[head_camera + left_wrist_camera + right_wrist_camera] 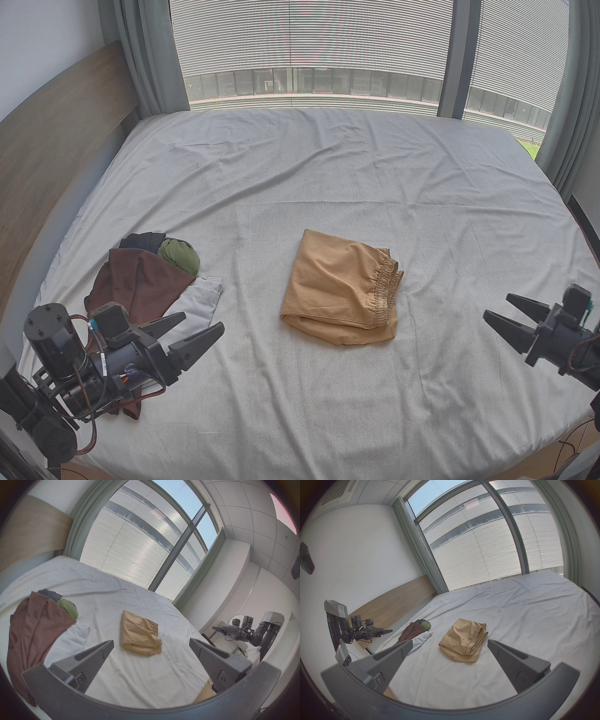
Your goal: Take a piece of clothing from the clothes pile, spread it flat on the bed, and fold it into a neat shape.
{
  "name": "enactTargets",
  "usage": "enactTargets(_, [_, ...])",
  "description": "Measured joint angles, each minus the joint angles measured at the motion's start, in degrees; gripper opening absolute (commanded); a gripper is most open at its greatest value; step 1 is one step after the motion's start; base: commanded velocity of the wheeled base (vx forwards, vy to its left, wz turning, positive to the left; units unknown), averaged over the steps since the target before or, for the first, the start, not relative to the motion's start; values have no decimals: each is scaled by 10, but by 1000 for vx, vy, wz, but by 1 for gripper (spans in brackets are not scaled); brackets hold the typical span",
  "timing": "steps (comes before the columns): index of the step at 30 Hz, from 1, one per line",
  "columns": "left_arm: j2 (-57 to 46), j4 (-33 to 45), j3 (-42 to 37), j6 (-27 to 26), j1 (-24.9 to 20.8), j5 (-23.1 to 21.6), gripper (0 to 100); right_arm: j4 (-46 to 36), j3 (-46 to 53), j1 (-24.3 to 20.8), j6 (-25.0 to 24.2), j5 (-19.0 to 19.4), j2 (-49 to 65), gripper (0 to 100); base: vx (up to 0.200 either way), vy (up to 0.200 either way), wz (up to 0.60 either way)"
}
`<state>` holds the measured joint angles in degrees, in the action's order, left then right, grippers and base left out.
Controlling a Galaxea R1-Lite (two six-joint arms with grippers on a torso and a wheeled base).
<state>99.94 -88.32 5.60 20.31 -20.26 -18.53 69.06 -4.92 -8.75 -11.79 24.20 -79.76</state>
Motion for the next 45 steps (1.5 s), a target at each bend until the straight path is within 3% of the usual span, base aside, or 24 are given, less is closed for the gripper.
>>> enactTargets(10, [-147, 62, -33, -6, 5, 36, 100, -212, 29, 37, 2, 16, 275, 100, 0, 0, 0])
enactTargets(17, [-312, 203, -43, -8, 11, 45, 100, -369, 34, 48, 3, 21, 461, 100, 0, 0, 0])
enactTargets(24, [-506, 358, -46, -13, 35, 25, 100, -478, 38, 59, 14, 15, 596, 100, 0, 0, 0])
enactTargets(28, [-616, 464, -46, -30, 58, 16, 100, -528, 39, 65, 31, -25, 649, 100, 0, 0, 0])
enactTargets(33, [-759, 647, -46, -70, 104, 18, 100, -593, 39, 73, 60, -128, 707, 100, 0, 0, 0])
enactTargets(38, [-869, 819, -46, -106, 154, 32, 100, -632, 39, 78, 80, -195, 748, 100, 0, 0, 0])
enactTargets(42, [-920, 872, -46, -121, 177, 53, 100, -659, 39, 81, 90, -232, 768, 100, 0, 0, 0])
enactTargets(45, [-948, 862, -46, -130, 192, 77, 100, -679, 39, 83, 106, -252, 779, 100, 0, 0, 0])
